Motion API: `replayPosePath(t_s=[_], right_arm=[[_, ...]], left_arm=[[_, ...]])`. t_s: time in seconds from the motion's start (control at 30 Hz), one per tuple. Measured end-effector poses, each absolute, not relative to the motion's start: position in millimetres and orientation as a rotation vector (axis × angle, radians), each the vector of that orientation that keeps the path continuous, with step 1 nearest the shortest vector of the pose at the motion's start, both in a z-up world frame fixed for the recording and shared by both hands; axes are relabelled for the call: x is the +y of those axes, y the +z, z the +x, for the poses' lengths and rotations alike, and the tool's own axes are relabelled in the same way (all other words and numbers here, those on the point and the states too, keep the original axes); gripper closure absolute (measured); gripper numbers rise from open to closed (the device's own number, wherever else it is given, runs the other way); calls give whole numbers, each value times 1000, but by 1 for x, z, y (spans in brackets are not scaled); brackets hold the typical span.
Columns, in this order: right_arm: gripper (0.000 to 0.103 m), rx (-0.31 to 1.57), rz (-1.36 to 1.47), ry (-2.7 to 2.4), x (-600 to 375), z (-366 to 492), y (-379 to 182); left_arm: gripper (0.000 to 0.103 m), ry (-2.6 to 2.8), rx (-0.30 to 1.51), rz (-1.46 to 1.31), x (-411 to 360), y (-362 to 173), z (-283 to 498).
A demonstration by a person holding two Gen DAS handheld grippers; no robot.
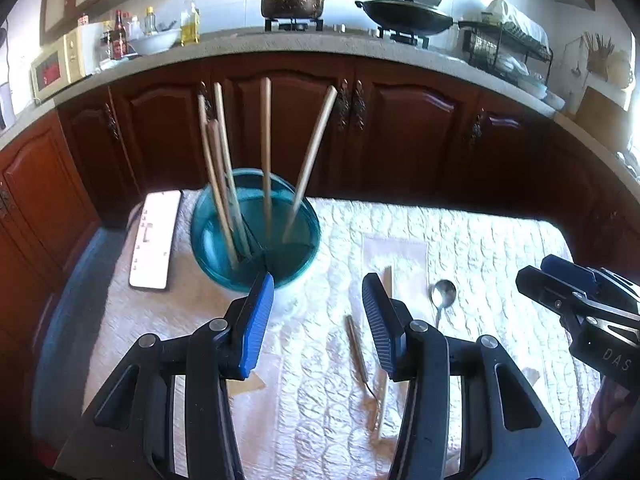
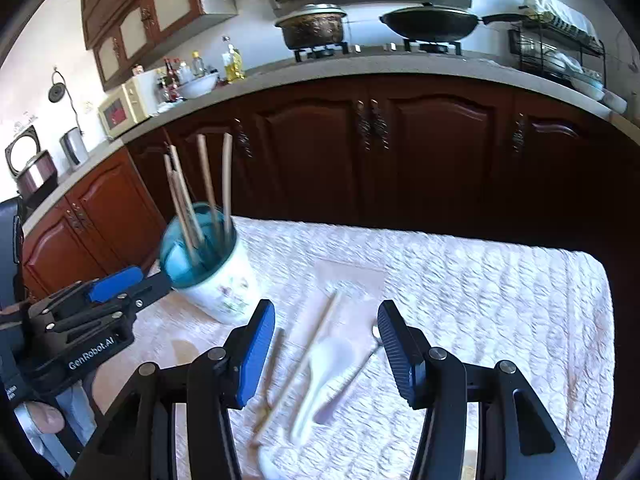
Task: Organize utensils
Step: 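Open both tools to release the chopsticks and withdraw from the cup, then grasp a wooden chopstick with the right tool while the left tool grasps another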
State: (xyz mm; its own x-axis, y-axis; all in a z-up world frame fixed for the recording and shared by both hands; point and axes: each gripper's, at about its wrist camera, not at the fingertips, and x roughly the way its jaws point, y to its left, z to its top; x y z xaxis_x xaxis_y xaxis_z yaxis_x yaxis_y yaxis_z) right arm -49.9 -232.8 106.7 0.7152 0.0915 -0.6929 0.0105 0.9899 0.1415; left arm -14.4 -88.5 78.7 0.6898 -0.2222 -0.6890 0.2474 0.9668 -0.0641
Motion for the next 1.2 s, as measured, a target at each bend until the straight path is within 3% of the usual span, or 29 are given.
replayPosePath(t_s=[0.6,0.9,1.2], right_arm=[[52,901,175,4,-248,-43,52],[52,977,241,16,-262,-32,13],[68,1021,343,102,-267,1,-12]], left_arm=[[58,-270,860,37,-97,40,-4],[58,-343,1024,-72,-80,0,14],[58,-409,1116,-110,-95,-36,29]])
